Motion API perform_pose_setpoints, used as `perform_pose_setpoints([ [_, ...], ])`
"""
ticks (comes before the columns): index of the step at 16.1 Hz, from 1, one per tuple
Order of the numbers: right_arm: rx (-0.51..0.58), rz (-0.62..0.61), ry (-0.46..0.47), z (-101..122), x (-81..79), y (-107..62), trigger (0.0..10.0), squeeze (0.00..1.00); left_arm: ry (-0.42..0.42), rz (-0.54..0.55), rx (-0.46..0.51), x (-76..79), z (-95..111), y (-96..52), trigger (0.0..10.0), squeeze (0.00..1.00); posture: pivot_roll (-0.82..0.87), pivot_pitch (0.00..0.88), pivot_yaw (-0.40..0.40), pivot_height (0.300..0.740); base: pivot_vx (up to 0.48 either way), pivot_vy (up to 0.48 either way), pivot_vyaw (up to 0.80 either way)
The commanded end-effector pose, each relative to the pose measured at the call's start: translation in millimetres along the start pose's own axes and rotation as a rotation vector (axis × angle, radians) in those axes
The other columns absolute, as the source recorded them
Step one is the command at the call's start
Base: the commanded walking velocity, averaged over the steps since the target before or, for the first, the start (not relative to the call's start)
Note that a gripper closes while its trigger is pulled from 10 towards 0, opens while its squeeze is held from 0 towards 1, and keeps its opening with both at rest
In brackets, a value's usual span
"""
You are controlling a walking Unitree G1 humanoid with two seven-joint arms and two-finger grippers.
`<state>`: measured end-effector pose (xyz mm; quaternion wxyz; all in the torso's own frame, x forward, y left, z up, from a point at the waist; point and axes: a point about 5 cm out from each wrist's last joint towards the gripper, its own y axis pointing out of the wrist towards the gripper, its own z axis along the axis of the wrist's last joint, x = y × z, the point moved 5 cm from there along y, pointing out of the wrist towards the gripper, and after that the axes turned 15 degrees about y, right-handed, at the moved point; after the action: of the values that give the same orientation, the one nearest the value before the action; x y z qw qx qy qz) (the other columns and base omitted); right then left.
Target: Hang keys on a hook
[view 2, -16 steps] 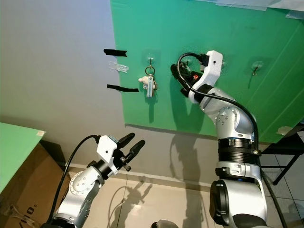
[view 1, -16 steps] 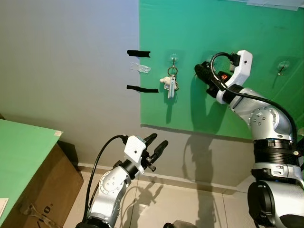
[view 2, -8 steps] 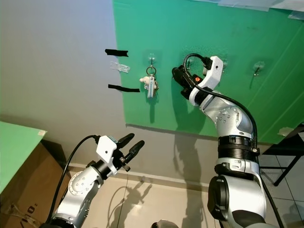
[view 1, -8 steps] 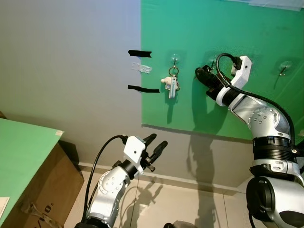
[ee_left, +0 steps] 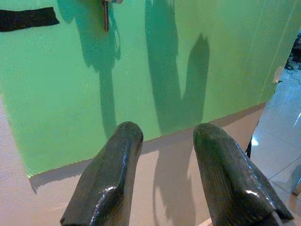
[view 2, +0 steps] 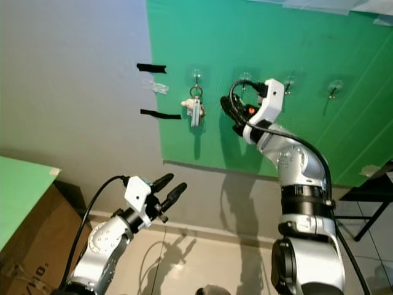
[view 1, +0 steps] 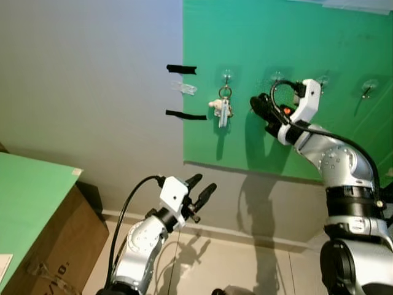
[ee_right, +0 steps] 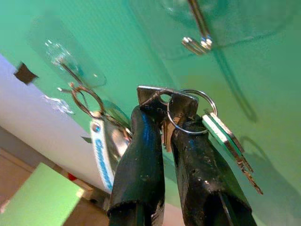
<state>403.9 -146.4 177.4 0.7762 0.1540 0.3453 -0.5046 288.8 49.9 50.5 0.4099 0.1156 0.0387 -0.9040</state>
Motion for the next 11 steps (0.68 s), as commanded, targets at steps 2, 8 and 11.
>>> perform_pose_setpoints([
  [2,0.029,-0.024,-0.066,10,-2.1,-4.7,0.0,0.0,0.005,-0.02,-0.001,3.5,1,0.8,10.0,0.0,-0.13,0.007,-0.045,0.736,0.0,0.0,0.0],
  [8,0.109,-0.071,-0.27,31,-8.6,-8.6,0.0,0.0,0.002,-0.029,-0.002,5.7,0,2.3,10.0,0.0,-0.14,0.002,-0.045,0.736,0.0,0.0,0.0],
  [11,0.11,-0.06,-0.296,33,-14.6,-7.6,0.0,0.0,0.005,-0.032,-0.001,5.9,0,3.2,10.0,0.0,-0.14,0.0,-0.049,0.736,0.0,0.0,0.0],
])
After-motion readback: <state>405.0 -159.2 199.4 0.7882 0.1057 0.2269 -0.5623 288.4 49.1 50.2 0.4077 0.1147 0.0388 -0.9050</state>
